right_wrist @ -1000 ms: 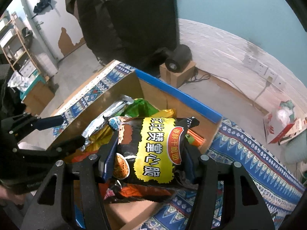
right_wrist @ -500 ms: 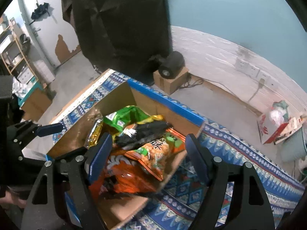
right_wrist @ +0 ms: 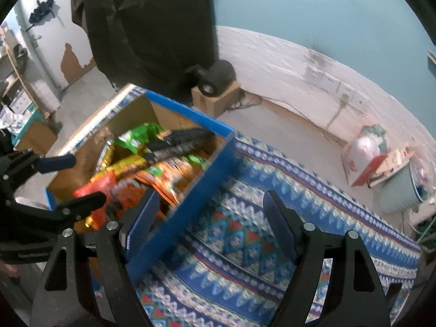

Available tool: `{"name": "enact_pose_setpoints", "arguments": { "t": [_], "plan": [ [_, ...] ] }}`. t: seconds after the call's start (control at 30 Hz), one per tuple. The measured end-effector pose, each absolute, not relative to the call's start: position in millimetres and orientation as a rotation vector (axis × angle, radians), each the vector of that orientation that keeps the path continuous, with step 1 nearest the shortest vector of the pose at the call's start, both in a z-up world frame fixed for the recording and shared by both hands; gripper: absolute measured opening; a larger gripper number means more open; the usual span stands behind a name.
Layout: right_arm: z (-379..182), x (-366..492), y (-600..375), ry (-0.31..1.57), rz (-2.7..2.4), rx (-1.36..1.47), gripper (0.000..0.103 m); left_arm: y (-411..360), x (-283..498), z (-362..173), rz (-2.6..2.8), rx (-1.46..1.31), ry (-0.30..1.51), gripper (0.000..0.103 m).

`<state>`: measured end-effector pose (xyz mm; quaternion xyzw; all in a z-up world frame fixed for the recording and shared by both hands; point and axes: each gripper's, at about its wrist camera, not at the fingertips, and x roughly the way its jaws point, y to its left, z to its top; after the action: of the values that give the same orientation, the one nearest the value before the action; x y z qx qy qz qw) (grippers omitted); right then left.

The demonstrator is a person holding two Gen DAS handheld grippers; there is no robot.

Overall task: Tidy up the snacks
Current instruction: 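Move both grippers from the box back to the remaining snack bags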

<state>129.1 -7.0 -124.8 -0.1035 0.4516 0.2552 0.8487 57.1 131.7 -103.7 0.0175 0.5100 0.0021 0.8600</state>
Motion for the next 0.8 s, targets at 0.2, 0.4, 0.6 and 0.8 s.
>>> {"name": "enact_pose_setpoints", "arguments": {
  "t": [0.2, 0.4, 0.6, 0.8],
  "plan": [
    [-129.6, 118.6, -44.8, 0.981, 0.487, -0.218, 0.079, 98.0, 58.7, -107.6, -0.070, 0.070, 1.090, 0.075],
    [-135.8, 110.4, -85.1, 1.011, 0.428, -0.212, 0.079, 61.3, 56.6, -115.9, -0.138, 0.110, 1.117, 0.075],
    [-143.0, 101.0, -134.4, 1.044, 0.358, -0.189, 0.079, 21.5, 53.0, -126.0, -0.206, 0.159, 1.148, 0.075],
    [-150.4, 90.9, -177.8, 1.084, 0.288, -0.161, 0.079, -8.5, 53.1, -134.0, -0.264, 0.179, 1.176, 0.075]
  ]
}}
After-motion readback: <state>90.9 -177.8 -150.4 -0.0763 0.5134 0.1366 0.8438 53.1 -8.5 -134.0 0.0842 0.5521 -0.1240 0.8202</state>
